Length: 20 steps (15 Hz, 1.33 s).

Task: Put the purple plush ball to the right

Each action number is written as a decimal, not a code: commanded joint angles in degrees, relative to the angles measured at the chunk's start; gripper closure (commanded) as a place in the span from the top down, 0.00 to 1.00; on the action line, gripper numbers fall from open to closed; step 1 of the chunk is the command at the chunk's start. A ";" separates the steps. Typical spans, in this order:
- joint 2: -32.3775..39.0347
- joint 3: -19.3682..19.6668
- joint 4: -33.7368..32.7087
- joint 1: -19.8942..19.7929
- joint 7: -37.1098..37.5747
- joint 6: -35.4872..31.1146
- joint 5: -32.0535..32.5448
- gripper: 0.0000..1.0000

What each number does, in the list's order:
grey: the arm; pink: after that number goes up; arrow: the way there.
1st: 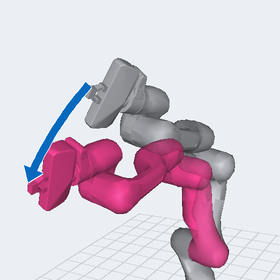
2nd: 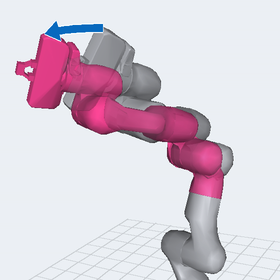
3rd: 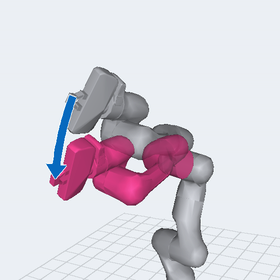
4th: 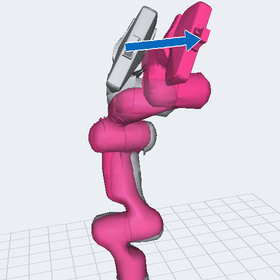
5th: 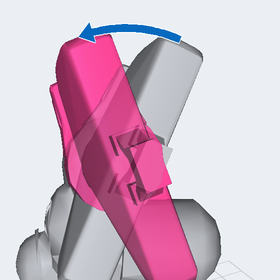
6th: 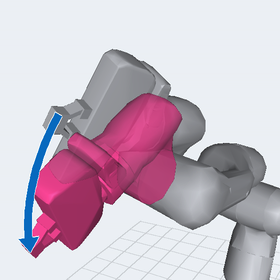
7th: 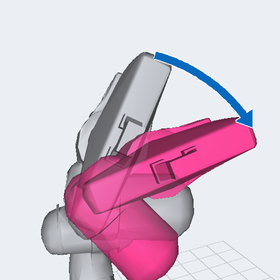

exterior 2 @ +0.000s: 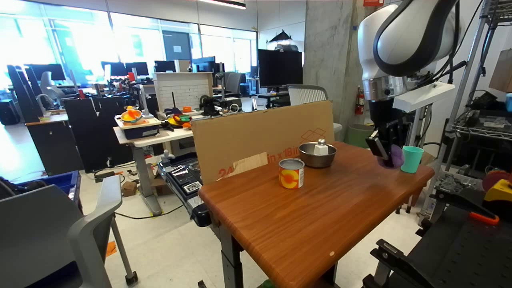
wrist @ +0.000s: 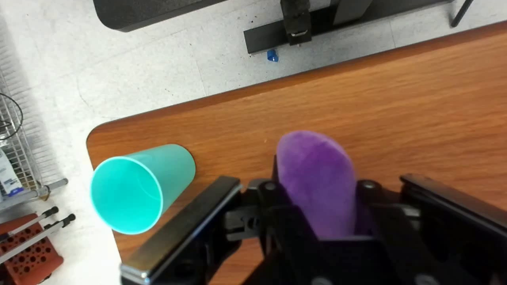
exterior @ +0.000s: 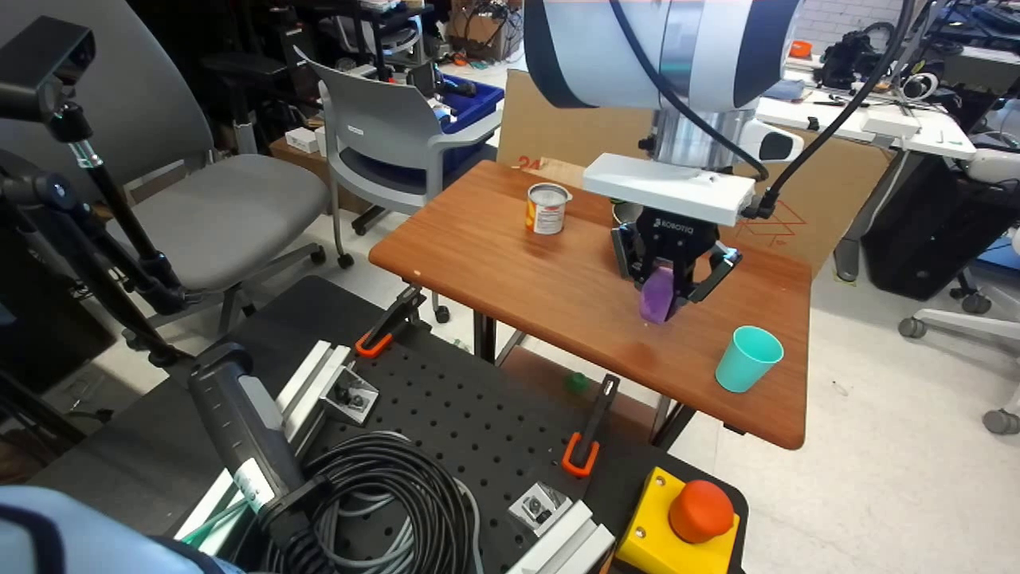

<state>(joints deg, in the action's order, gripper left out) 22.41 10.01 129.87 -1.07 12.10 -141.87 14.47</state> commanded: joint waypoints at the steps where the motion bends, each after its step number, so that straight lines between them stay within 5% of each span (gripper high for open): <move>1: 2.90 -0.72 -1.27 -0.22 -0.35 -1.66 -1.21 0.06; 7: 6.12 -2.19 -1.13 -0.04 -1.25 -5.12 -2.74 0.06; 8: 6.04 -2.17 -1.22 -0.03 -1.28 -4.74 -2.80 0.21; 9: 5.93 -2.32 -1.26 -0.18 -1.63 -4.29 -3.14 0.49; 15: 1.49 -5.25 0.44 -0.25 -4.92 -1.81 -6.68 0.85; 17: -2.32 -8.46 0.63 -0.89 -8.88 3.71 -10.61 0.98; 20: -9.13 -11.66 0.26 -0.58 -12.89 11.56 -15.88 1.00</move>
<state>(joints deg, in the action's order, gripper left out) 21.23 1.35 129.33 -1.06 4.08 -137.83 3.50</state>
